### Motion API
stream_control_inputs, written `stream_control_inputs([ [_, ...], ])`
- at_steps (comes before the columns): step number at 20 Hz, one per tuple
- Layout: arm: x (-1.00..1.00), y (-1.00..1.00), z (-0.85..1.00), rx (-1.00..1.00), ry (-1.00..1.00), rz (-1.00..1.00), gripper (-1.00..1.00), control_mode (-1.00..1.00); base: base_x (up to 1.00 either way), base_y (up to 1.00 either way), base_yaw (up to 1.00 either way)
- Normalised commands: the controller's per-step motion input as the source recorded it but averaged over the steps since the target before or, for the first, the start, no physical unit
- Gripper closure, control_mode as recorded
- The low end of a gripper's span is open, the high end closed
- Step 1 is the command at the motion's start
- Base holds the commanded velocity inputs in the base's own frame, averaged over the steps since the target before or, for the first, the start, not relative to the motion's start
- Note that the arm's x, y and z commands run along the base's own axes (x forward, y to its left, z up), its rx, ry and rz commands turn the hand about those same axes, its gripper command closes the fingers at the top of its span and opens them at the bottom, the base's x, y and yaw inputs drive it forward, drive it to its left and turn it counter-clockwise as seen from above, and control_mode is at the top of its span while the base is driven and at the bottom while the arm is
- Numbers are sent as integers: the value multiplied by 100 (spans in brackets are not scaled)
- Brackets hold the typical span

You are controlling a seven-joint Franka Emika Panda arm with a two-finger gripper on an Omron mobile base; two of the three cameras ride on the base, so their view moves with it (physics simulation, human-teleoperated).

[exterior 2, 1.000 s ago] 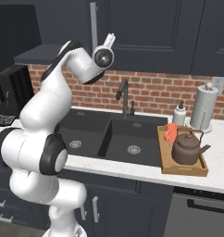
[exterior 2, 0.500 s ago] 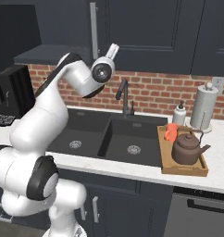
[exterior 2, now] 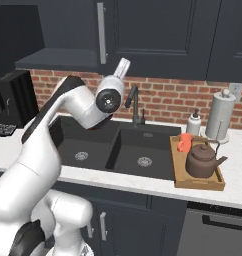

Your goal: Pick the kettle from the counter and place it on the tray. Then pick the mug from the cabinet and place it on the tray. Then close the cabinet doors.

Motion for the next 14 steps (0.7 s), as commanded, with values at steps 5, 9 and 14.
stream_control_inputs([
  [5, -100, 63, -1, -13, -3, 1, -100, -100, 0, 0, 0],
  [9, -95, 99, -13, -25, -7, 4, -100, -100, 0, 0, 0],
  [14, -52, 100, -41, -33, -1, 1, -100, -100, 0, 0, 0],
])
